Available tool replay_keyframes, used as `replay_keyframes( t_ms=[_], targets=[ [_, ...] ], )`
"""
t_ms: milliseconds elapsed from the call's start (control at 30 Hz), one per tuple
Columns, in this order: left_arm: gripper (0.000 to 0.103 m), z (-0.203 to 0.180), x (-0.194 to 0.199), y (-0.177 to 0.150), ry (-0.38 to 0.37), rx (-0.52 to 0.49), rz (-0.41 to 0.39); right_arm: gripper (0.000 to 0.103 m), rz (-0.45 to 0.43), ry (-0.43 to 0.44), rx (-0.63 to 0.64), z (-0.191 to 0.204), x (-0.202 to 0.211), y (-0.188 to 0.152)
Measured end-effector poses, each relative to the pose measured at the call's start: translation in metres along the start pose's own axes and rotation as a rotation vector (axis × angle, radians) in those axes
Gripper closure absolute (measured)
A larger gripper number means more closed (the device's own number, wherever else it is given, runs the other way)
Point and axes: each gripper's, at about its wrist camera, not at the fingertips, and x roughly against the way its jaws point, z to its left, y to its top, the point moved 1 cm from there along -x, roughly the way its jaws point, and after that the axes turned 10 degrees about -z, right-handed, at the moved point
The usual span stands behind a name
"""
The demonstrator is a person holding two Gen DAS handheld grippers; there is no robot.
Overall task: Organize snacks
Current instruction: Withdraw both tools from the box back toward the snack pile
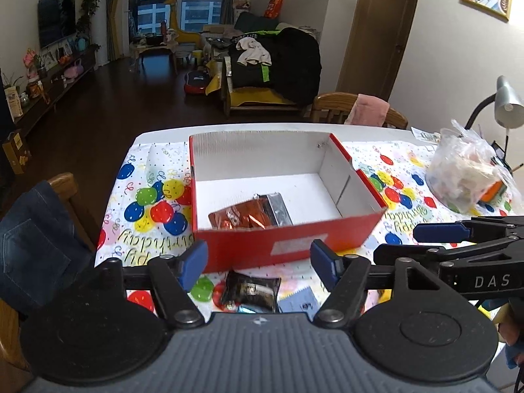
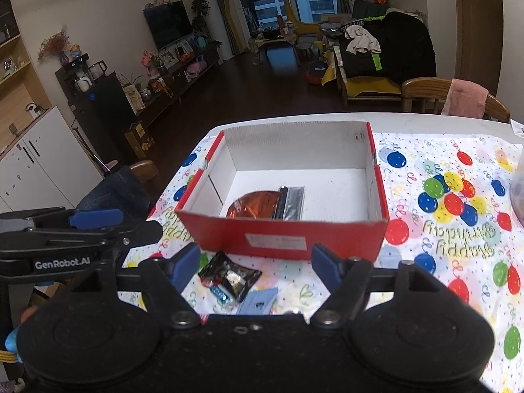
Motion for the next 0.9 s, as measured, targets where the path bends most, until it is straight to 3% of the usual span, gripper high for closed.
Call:
replay_keyframes(
  t_ms=[167,400,467,667,900],
  targets=[
    [0.023,0.002,0.014,-0.02,-0.008,0.005,0.009,0.018,0.01,-0.023,0.01,0.001,0.012,-0.023],
    [0.02,0.01,0.019,-0.049,-0.006,0.074,0.051,0.009,0.046,-0.03,-0.028,-0.006,0.018,-0.056],
    [0.02,0.012,0.015,-0.059,0.003,0.084,0.082,0.001,0.048,-0.043,-0.033,-0.007,0.02,-0.065],
    [0.02,0.013,-0.006,-0.093,0.027,0.126,0.225,0.0,0.1,-0.089,0.037,-0.01,0.016,-0.105],
    [0.02,0.007,-0.032,-0.12,0.049,0.138,0.327,0.002,0.177,-0.12,0.114,-0.006,0.0,-0.137]
  ],
)
